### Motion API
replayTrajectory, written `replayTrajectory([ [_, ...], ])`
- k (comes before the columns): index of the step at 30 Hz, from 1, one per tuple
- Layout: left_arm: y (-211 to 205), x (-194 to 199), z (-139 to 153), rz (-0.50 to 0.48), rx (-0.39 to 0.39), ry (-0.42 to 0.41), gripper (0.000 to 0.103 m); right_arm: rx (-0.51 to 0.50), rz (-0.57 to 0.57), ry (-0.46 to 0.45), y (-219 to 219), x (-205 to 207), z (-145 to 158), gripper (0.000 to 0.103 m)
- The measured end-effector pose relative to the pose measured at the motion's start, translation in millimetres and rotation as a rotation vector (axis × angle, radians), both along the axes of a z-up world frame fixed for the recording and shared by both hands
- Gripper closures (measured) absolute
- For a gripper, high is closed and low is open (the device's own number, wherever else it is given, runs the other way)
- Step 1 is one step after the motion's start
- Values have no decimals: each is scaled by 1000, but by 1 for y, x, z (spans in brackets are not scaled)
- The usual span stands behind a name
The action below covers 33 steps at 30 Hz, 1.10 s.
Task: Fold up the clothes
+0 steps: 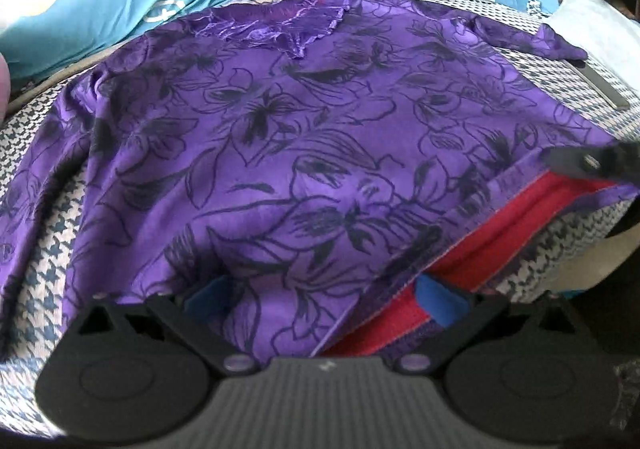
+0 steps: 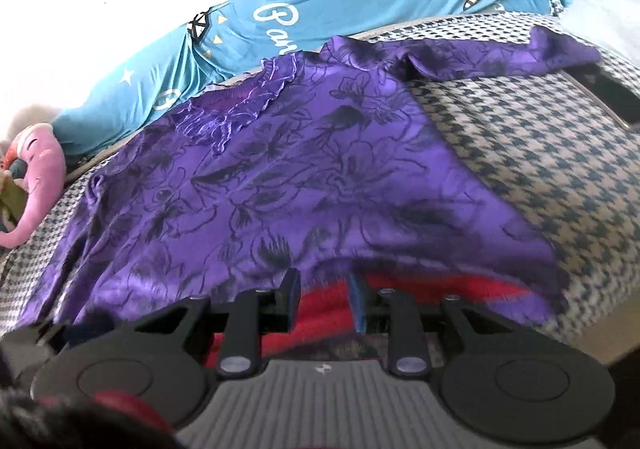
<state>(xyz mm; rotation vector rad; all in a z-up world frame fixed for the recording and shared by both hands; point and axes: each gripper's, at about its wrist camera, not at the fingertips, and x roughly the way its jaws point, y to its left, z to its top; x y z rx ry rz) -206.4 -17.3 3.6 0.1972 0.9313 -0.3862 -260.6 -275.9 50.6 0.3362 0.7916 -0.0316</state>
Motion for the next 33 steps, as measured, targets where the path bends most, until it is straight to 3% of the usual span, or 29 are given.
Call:
replayTrajectory([
  [7, 2, 5, 3, 42, -21, 8, 0, 176, 44, 84, 4, -11, -24, 77],
  [14, 4, 5, 4, 54, -26, 6, 0, 308, 18, 76, 7, -2, -36, 73],
  [19, 9, 6, 4, 78, -35, 6, 0, 235, 20, 62, 18, 2, -37, 73],
  [20, 10, 7, 5, 83, -35, 6, 0, 231, 17, 59, 18, 2, -37, 75],
  [22, 11, 7, 5, 91, -35, 4, 0, 228, -1, 56, 17, 2, -38, 90],
  [24, 12, 7, 5, 97, -28, -1, 0, 236, -8, 49, 14, 1, -37, 96],
  [29, 23, 5, 8, 137, -1, -6, 0, 175, -12, 91, 22, -20, -21, 98],
  [33, 47, 5, 14, 188, -47, 22, 0, -22, 72, 72, 41, -42, -19, 98],
])
